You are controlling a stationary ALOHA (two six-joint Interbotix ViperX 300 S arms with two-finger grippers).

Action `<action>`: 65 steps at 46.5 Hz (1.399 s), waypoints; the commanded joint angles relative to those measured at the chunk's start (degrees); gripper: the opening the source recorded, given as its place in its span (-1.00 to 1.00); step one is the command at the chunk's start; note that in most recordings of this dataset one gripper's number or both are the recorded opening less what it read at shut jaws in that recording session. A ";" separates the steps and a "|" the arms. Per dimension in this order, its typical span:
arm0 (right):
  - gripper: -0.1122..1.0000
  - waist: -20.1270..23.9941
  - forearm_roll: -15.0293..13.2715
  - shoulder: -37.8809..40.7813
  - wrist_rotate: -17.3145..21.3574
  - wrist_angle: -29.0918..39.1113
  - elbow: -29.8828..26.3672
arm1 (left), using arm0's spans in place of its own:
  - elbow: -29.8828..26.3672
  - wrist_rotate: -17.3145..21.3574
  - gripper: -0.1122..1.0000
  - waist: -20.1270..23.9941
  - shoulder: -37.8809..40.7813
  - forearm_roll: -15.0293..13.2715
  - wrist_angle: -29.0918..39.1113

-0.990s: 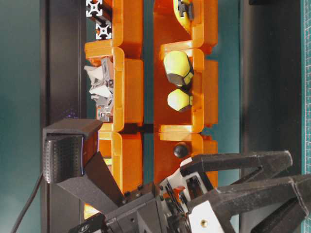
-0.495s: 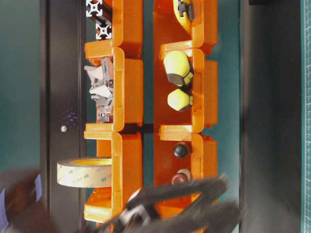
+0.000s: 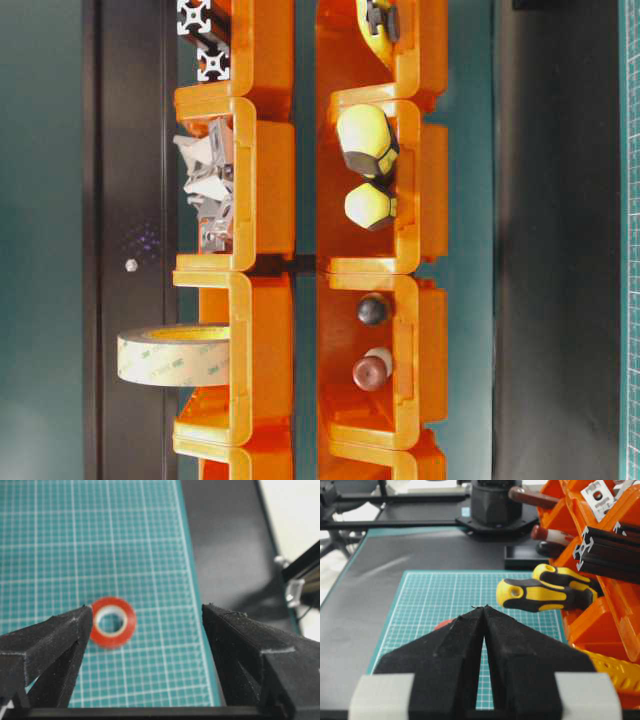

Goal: Pick vinyl tape from container rack with left arm.

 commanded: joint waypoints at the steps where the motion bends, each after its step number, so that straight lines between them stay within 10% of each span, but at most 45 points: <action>1: -0.80 -0.09 0.18 0.18 0.00 -0.44 -1.41 | 1.23 0.00 0.71 0.44 -4.92 0.09 -1.85; 28: -0.80 -0.09 0.09 0.00 0.00 -0.53 -1.14 | 10.28 0.53 0.71 1.76 -29.09 0.09 -2.46; 65: -0.80 -0.09 -0.09 0.00 -0.62 -1.14 -1.14 | 14.15 0.35 0.71 1.76 -34.01 0.09 -5.63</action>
